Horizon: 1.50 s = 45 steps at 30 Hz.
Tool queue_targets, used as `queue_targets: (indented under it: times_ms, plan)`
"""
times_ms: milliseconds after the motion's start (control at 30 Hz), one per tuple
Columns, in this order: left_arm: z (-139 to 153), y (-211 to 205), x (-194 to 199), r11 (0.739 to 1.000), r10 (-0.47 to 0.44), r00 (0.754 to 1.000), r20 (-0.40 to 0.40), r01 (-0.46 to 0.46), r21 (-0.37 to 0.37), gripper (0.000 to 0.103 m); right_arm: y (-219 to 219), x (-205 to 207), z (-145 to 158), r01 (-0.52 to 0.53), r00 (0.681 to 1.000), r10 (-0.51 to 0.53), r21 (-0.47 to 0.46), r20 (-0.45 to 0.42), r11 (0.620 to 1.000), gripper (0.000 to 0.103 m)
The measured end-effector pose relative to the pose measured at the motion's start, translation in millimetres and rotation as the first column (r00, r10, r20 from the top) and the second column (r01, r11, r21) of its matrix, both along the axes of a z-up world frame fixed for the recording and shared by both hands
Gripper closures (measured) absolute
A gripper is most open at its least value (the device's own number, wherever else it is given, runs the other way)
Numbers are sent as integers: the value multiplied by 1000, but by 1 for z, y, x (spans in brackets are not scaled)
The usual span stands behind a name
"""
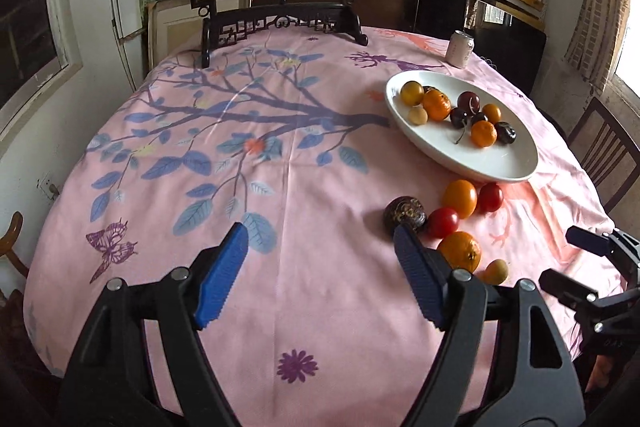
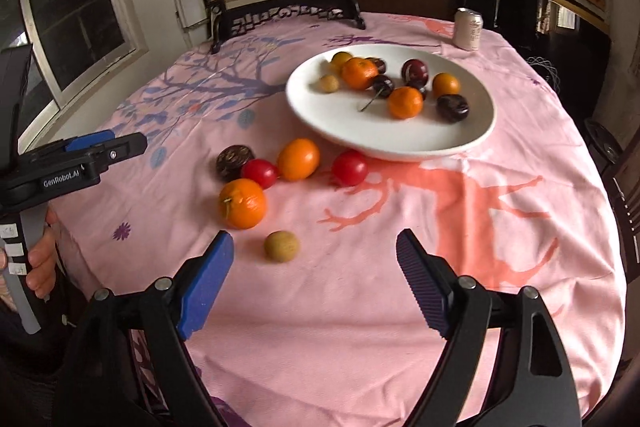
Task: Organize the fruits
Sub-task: 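Grasp a small olive-brown fruit with the right tool while the left tool grasps a mandarin, then lower the olive-brown fruit and mandarin onto the white plate and open both tools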
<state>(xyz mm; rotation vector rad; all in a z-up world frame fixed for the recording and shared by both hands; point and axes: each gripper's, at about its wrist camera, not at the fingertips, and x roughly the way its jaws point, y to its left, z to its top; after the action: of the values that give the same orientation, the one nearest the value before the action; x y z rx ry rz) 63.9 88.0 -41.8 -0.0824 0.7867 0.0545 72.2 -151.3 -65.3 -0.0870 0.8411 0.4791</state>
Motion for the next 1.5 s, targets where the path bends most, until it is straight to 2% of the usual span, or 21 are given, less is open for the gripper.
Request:
queue_targets:
  times_ms: [200, 267, 300, 433, 633, 833, 933, 967, 1167, 1500]
  plan:
    - [-5, -2, -4, 1000, -21, 1000, -18, 21, -14, 26, 30, 8, -25, -44, 999, 42, -58, -34, 997, 21]
    - [-8, -8, -4, 999, -46, 998, -30, 45, -26, 26, 33, 15, -33, -50, 997, 47, -59, -61, 997, 48]
    - [-10, -13, -4, 998, -62, 997, -38, 61, -34, 26, 34, 19, -39, -61, 994, 56, -61, -90, 996, 75]
    - [-16, -40, -1, 992, -125, 990, -61, 123, -34, 26, 33, 18, -37, -72, 994, 66, -71, -83, 995, 77]
    - [-27, -85, 14, 979, -203, 975, -92, 204, -2, 26, -9, 7, -13, 50, 999, -50, -65, -4, 997, 77]
    - [-38, -110, 34, 974, -222, 967, -125, 225, 14, 29, -38, 4, -14, 88, 996, -89, -27, -28, 996, 77]
    - [-46, -115, 44, 975, -217, 964, -157, 222, 13, 48, -45, 3, -14, 96, 995, -96, -10, -29, 995, 77]
    - [-49, -115, 47, 975, -216, 962, -170, 221, 9, 60, -46, 2, -13, 97, 995, -98, -5, -28, 995, 77]
    - [-50, -114, 43, 974, -221, 961, -165, 225, 5, 62, -50, 2, -11, 109, 994, -109, 14, -25, 994, 77]
    - [-27, -99, 28, 976, -218, 970, -112, 215, -30, 63, -48, 4, -12, 113, 993, -112, 15, -32, 994, 77]
